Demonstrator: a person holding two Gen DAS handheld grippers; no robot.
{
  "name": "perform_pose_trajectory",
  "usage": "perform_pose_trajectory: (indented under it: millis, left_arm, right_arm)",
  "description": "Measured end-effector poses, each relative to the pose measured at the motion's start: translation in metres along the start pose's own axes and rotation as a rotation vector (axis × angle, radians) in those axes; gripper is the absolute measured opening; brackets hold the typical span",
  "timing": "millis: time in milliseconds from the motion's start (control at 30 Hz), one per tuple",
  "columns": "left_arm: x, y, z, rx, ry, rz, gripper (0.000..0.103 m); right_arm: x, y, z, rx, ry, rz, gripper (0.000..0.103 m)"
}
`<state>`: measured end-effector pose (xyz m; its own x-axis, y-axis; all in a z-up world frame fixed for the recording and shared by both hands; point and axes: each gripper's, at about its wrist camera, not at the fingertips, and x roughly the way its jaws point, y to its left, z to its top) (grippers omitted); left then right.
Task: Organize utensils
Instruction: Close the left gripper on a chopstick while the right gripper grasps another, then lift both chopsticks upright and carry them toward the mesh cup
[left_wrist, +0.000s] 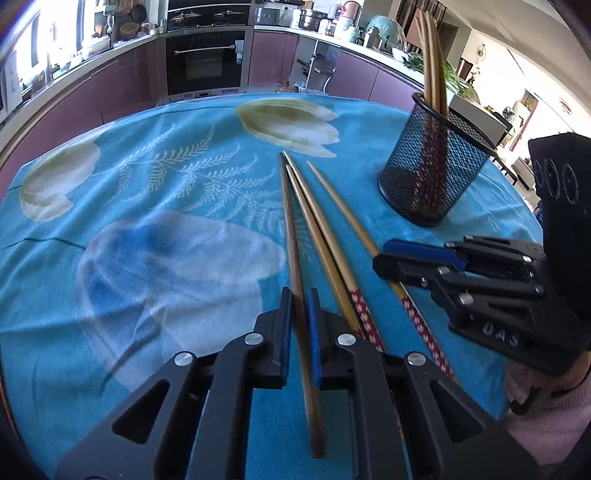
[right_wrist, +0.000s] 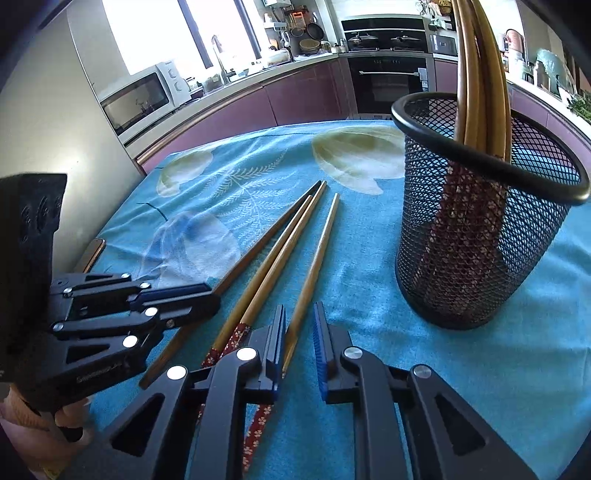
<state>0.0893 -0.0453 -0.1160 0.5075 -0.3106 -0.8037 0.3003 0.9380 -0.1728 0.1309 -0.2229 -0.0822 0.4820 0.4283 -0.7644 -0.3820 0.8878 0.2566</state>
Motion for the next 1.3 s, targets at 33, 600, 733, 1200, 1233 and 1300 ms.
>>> perform_pose_trajectory:
  millis: [33, 600, 733, 1200, 1233, 1300]
  left_arm:
    - [-0.002, -0.001, -0.001, 0.003, 0.004, -0.011, 0.012]
    - [0.022, -0.003, 0.033, 0.094, -0.004, 0.062, 0.021]
    - [0.026, -0.007, 0.037, 0.111, -0.011, 0.08, 0.021]
    - [0.027, -0.01, 0.039, 0.088, -0.029, 0.087, 0.009]
    - [0.026, -0.011, 0.038, 0.087, -0.03, 0.084, 0.008]
    - [0.024, -0.011, 0.037, 0.084, -0.034, 0.078, 0.008]
  right_arm:
    - [0.0, 0.0, 0.0, -0.001, 0.002, -0.002, 0.012]
    - [0.015, 0.003, 0.016, -0.022, -0.001, -0.069, 0.012]
    - [0.018, 0.003, 0.019, -0.023, -0.006, -0.074, 0.012]
    - [0.016, -0.004, 0.02, 0.025, -0.022, -0.055, 0.006]
    - [0.015, -0.005, 0.02, 0.026, -0.023, -0.053, 0.006]
    - [0.012, -0.005, 0.019, 0.028, -0.031, -0.046, 0.006]
